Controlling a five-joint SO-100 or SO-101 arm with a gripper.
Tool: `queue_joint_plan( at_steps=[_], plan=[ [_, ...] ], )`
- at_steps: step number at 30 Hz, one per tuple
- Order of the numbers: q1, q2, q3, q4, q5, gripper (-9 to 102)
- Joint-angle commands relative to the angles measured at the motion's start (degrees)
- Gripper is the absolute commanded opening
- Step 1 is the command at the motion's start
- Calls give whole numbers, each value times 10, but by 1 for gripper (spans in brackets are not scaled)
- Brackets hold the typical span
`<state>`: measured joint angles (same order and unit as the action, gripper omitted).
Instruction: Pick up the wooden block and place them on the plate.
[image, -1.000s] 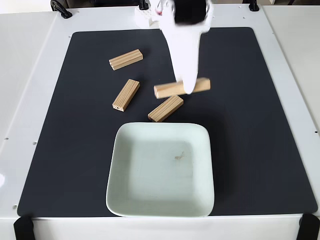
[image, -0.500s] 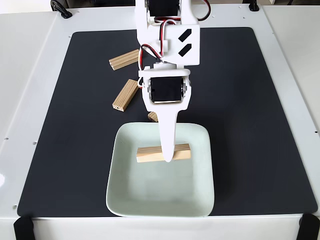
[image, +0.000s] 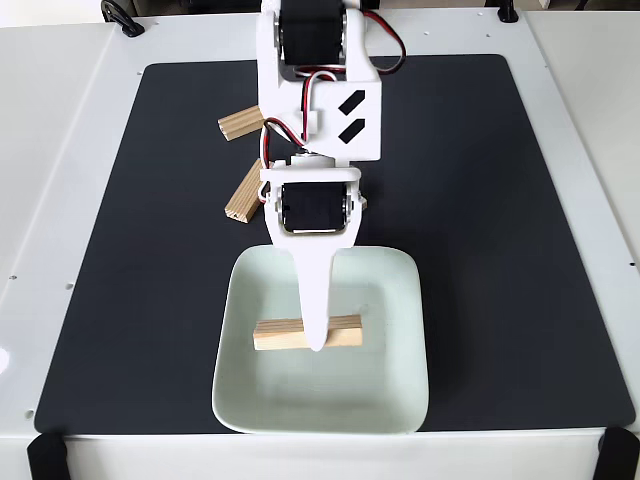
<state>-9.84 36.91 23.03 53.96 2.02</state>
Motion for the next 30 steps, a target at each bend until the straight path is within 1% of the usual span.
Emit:
queue_joint_plan(
  at_steps=[1, 10, 12, 14, 18, 21, 25, 28, 30],
  plan=[
    [8, 1, -40, -6, 6, -1],
    [13, -18, -52, -6, 6, 0],
    [12, -17, -51, -6, 6, 1],
    [11, -13, -46, -5, 6, 9],
    [11, -9, -41, 1, 6, 28],
    [11, -6, -41, 2, 6, 36],
    [11, 23, -25, 3, 6, 36],
    [11, 78, 45, 8, 3, 36],
    [11, 141, 109, 26, -2, 32]
  ],
)
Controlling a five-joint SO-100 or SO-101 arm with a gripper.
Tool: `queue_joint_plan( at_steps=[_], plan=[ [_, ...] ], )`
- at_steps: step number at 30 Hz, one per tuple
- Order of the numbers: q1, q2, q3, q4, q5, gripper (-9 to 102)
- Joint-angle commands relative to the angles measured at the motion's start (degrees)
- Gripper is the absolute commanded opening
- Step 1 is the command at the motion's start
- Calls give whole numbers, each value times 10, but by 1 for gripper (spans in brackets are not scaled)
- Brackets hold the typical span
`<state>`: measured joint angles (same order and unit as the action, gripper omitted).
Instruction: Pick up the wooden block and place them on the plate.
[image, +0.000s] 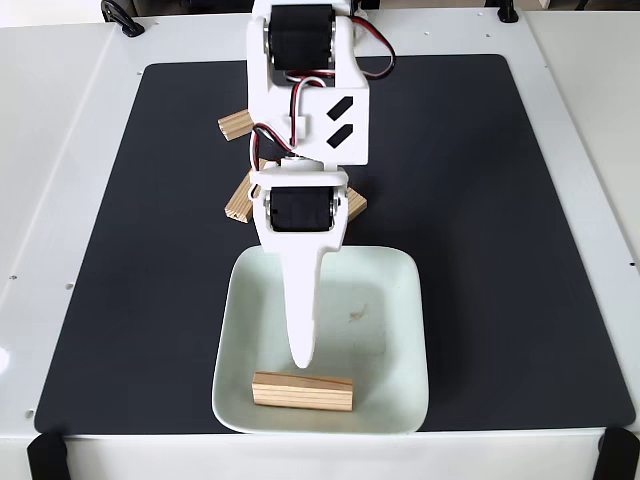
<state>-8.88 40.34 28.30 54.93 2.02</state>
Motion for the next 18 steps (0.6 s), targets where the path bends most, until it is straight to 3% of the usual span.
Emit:
queue_joint_plan(
  at_steps=[1, 7, 11, 18],
  plan=[
    [1, 142, 95, 22, -3, 28],
    [-1, 369, 352, 18, -3, -2],
    [-11, 524, 537, 17, -21, 1],
    [-13, 784, 839, 25, -171, 0]
  ],
)
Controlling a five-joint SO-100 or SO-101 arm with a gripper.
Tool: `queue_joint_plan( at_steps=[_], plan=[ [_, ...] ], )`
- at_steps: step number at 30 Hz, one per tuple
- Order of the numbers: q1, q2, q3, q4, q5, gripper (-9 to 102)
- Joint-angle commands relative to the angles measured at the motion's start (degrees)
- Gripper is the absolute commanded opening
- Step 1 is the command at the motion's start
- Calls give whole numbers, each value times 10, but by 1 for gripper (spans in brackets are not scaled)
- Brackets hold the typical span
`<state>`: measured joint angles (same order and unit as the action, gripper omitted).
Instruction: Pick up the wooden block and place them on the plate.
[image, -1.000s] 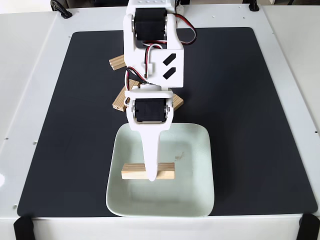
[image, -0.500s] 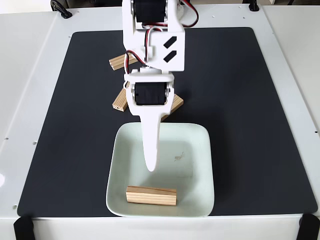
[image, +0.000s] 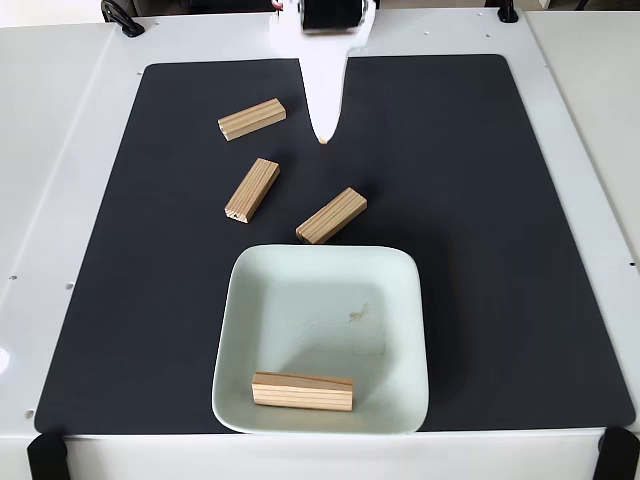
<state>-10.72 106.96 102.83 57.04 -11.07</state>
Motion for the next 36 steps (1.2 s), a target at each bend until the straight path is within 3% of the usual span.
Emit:
queue_joint_plan(
  at_steps=[1, 6, 12, 21, 25, 29, 36],
  plan=[
    [11, 152, 125, 4, -47, 0],
    [34, 321, 257, 4, -50, 0],
    [84, 453, 386, 24, -123, 0],
    [94, 406, 337, 95, -91, 0],
    [121, 358, 307, 165, -212, 0],
    [192, 339, 332, 172, -304, 0],
    [265, 332, 402, 81, -433, 0]
  ],
)
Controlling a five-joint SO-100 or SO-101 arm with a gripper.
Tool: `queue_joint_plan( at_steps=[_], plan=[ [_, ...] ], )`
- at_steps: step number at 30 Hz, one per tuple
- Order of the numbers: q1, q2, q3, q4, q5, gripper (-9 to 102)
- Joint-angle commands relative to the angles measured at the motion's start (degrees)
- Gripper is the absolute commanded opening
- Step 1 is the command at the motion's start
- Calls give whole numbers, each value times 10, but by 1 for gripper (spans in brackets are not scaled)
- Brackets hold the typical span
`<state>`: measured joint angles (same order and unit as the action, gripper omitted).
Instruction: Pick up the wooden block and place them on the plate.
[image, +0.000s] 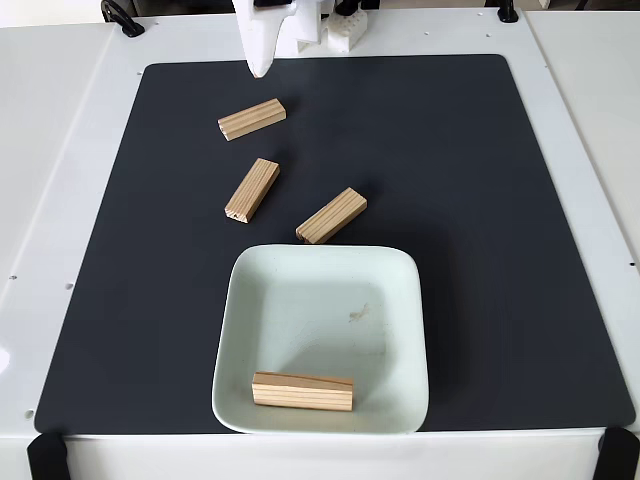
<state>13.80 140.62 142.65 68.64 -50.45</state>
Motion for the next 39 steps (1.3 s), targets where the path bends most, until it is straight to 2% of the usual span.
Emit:
queue_joint_plan(
  at_steps=[1, 6, 12, 15, 39],
  plan=[
    [25, -6, 4, -45, -50, 0],
    [28, -7, 4, -54, -65, 1],
    [69, -14, 5, -48, -73, 19],
    [77, -47, 2, -48, -73, 23],
    [40, -198, -54, -89, -22, 24]
  ],
)
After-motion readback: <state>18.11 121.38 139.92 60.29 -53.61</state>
